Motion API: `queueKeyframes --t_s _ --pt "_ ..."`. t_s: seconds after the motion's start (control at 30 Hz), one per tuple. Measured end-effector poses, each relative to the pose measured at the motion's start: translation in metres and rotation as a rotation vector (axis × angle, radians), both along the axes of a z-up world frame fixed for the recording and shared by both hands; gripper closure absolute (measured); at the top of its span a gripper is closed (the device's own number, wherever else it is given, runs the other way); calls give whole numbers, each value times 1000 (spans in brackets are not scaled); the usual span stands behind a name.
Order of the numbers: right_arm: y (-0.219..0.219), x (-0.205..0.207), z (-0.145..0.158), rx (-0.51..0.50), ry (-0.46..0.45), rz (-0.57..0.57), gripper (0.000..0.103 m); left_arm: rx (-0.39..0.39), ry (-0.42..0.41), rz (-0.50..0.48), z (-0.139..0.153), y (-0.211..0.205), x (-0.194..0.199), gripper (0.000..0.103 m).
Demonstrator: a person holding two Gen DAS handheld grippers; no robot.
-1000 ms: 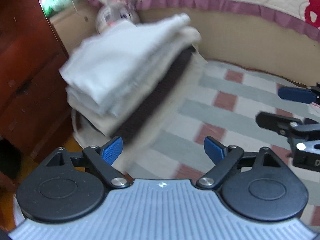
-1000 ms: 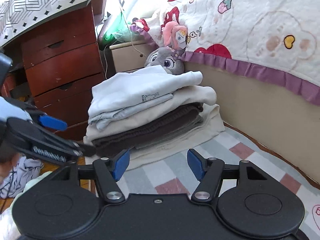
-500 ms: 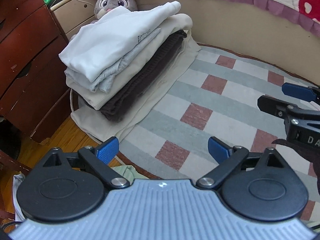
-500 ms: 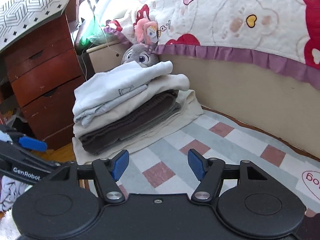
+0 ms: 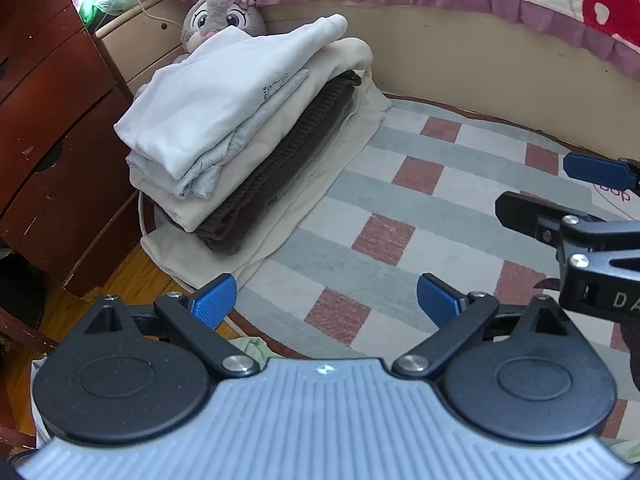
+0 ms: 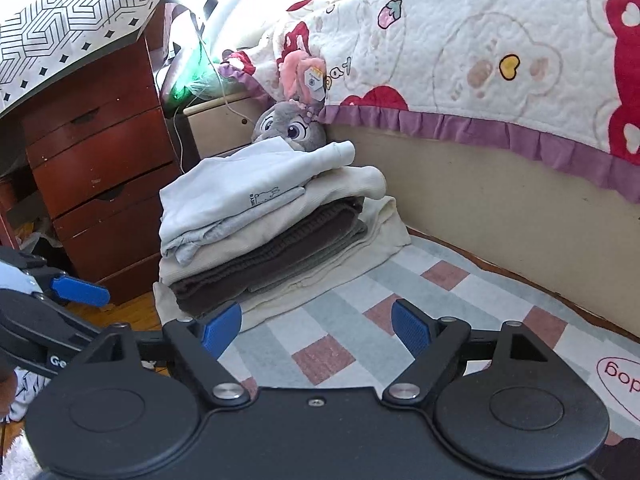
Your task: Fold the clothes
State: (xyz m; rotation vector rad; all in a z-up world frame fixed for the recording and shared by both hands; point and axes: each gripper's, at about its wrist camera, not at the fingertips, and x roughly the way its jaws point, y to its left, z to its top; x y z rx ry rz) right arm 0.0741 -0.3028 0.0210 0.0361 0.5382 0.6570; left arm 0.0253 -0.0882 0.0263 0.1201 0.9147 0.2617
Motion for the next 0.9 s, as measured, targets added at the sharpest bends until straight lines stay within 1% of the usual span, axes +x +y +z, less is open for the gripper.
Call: queueKeyframes --t_s 0.13,0.2,0.6,0.9 --pt "1 -1 0 -14 -3 -2 17 15 10 -6 -2 -3 2 5" --pt "2 -1 -1 -16 -1 -4 17 6 16 -17 -2 -3 3 5" --pt "1 0 2 -29 15 -19 17 38 1 1 4 -6 0 5" --pt "1 1 2 -15 47 -28 17 31 -4 -3 7 -6 -3 5"
